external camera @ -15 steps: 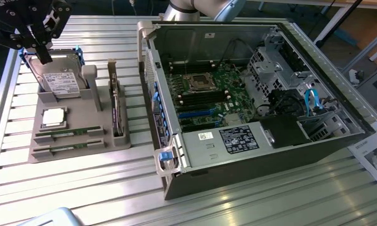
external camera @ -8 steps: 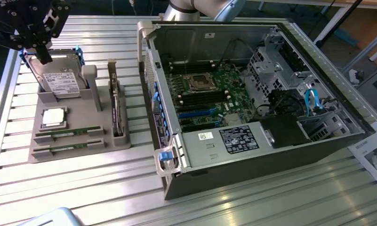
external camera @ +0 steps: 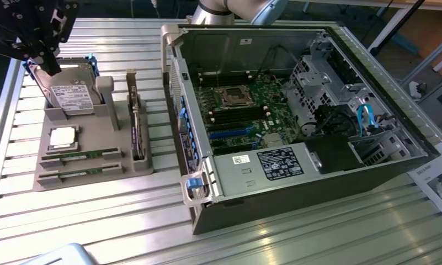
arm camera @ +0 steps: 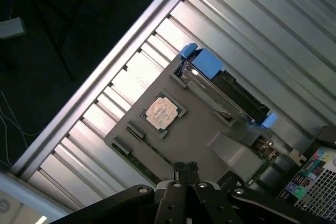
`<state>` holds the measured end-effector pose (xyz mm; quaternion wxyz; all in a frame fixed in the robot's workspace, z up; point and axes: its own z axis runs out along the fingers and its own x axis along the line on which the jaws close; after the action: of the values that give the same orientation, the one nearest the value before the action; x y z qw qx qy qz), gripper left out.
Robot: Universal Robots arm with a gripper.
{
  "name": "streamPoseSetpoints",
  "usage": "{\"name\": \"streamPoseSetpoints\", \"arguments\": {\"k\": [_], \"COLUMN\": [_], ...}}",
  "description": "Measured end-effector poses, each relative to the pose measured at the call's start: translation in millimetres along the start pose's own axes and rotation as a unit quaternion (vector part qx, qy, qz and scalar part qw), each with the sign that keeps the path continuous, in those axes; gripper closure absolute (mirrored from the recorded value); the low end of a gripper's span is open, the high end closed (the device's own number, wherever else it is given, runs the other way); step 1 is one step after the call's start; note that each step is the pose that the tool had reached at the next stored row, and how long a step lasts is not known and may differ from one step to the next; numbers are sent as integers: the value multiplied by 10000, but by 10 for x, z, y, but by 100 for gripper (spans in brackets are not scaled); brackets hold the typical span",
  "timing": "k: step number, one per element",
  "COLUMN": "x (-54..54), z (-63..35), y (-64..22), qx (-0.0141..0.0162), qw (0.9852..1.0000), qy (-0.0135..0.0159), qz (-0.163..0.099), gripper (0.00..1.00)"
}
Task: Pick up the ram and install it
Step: 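Pick up the ram and move it above insertion slot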
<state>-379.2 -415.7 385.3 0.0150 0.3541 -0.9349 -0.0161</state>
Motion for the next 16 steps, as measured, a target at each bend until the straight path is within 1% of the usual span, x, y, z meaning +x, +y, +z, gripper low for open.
{"name": "streamPoseSetpoints", "arguments": {"k": [2, 5, 9, 10, 11, 12, 13, 15, 16], "x": [0, 0, 0, 0, 0, 0, 0, 0, 0], "z": [0, 0, 0, 0, 0, 0, 1, 0, 0], "y": [0, 0, 0, 0, 0, 0, 0, 0, 0], "qx": [2, 7, 14, 16, 19, 20, 22, 26, 28], "qw": [9999, 9994, 9972, 9963, 9950, 9942, 9932, 9899, 9885], "qy": [6, 15, 32, 36, 42, 45, 49, 60, 64], "qz": [-139, -351, -745, -863, -1001, -1070, -1161, -1418, -1512], "gripper": [90, 90, 90, 90, 90, 90, 90, 90, 90]}}
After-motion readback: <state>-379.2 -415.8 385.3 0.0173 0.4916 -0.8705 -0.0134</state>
